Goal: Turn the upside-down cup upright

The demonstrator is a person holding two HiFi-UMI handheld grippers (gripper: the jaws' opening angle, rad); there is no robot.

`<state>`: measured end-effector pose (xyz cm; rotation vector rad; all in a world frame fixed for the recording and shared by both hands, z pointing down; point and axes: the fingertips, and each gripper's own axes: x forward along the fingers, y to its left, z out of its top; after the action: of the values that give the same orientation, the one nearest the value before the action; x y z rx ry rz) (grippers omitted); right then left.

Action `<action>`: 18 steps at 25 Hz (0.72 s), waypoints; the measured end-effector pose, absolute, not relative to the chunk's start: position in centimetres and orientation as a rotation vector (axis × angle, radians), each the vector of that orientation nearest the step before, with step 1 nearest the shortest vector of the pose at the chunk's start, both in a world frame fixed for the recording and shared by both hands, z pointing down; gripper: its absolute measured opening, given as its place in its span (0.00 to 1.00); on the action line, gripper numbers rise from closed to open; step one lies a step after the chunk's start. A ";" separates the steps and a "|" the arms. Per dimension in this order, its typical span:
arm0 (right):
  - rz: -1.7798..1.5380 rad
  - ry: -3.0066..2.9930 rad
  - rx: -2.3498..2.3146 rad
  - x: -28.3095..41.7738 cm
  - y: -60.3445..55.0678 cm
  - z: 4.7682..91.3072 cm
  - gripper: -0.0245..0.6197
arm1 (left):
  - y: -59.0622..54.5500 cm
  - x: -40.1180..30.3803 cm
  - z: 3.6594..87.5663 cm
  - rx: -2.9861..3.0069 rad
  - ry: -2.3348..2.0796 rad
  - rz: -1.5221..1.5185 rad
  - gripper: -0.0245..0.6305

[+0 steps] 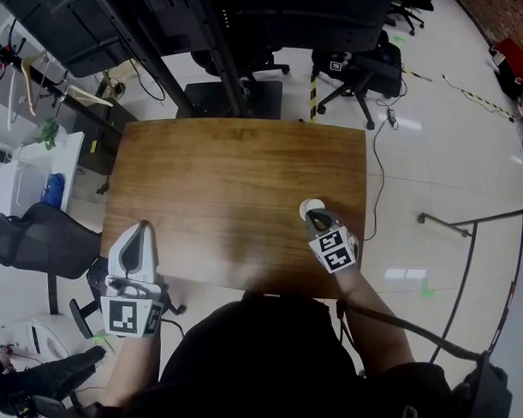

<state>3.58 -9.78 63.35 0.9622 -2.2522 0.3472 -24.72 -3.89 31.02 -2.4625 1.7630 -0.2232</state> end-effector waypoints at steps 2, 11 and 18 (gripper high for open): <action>0.346 -2.262 0.960 3.3 -9.9 63.2 0.06 | -3.9 -24.9 30.9 -2.461 1.767 -0.218 0.04; 0.316 -2.336 1.146 5.2 -11.5 60.6 0.16 | -3.6 -25.8 30.9 -2.444 1.782 -0.215 0.04; 0.520 -2.276 1.321 8.0 -13.3 61.9 0.24 | -3.6 -26.0 30.9 -2.431 1.792 -0.224 0.04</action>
<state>8.00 -13.27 61.91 1.3208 -2.2763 0.5204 -25.98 -3.61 30.88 -2.4309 1.7925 -0.2235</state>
